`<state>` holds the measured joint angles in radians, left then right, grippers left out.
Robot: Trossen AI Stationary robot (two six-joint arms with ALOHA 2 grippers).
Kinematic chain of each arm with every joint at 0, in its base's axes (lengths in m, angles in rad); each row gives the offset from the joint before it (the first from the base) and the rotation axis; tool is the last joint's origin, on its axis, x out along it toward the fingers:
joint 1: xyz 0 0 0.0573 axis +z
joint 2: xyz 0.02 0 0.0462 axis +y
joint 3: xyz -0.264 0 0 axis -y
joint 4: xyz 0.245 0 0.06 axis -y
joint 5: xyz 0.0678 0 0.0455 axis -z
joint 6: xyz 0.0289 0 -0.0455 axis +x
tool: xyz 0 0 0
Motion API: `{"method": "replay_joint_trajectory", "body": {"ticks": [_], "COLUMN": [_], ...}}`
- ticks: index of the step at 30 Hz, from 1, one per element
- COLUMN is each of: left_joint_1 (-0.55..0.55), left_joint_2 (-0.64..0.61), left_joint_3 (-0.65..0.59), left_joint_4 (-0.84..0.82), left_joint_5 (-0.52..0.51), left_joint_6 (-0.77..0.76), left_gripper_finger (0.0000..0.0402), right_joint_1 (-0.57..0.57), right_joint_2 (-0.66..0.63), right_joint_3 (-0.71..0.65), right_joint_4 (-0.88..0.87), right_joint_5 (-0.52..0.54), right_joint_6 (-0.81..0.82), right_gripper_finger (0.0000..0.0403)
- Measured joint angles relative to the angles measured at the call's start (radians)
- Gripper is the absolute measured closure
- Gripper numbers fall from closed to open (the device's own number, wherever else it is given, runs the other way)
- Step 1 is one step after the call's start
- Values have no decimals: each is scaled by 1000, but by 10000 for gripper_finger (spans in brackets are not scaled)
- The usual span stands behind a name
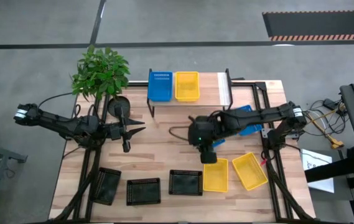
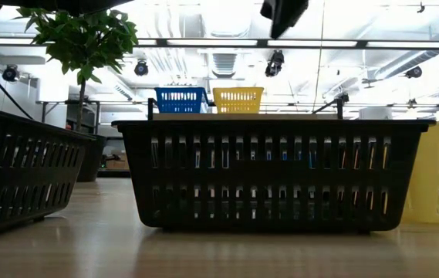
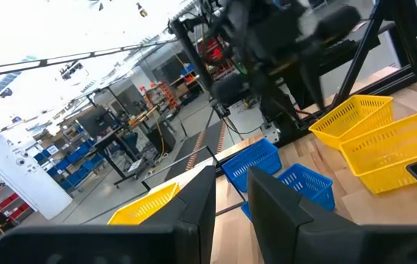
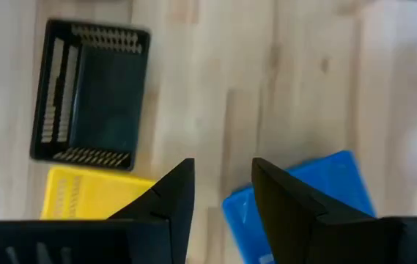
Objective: Stack baskets on shelf by color
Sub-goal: Stack the blue bin on top of the other blue bin on the shelf
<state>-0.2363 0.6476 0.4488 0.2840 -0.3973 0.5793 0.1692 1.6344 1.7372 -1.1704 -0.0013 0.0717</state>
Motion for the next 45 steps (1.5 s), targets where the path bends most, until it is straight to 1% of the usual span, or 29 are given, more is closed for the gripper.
{"method": "replay_joint_trajectory", "body": {"ticks": [5,10,15,21,27,39,45], "left_joint_1": [0,0,0,0,0,0,0], "left_joint_2": [0,0,0,0,0,0,0], "left_joint_3": [0,0,0,0,0,0,0], "left_joint_4": [1,0,0,0,2,4,4], "left_joint_5": [0,0,0,0,0,0,0], "left_joint_6": [0,0,0,1,1,1,1], "left_gripper_finger": [338,338,338,338,338,338,338], "right_joint_1": [30,36,31,29,22,1,-13], "right_joint_2": [0,0,-3,-3,-4,-4,-4], "right_joint_3": [-89,-219,-348,-452,-495,-511,-526], "right_joint_4": [1,0,25,96,140,154,164], "right_joint_5": [0,0,1,2,26,31,55], "right_joint_6": [41,48,16,-30,-48,-99,-118], "right_gripper_finger": [273,273,273,273,273,276,276]}}
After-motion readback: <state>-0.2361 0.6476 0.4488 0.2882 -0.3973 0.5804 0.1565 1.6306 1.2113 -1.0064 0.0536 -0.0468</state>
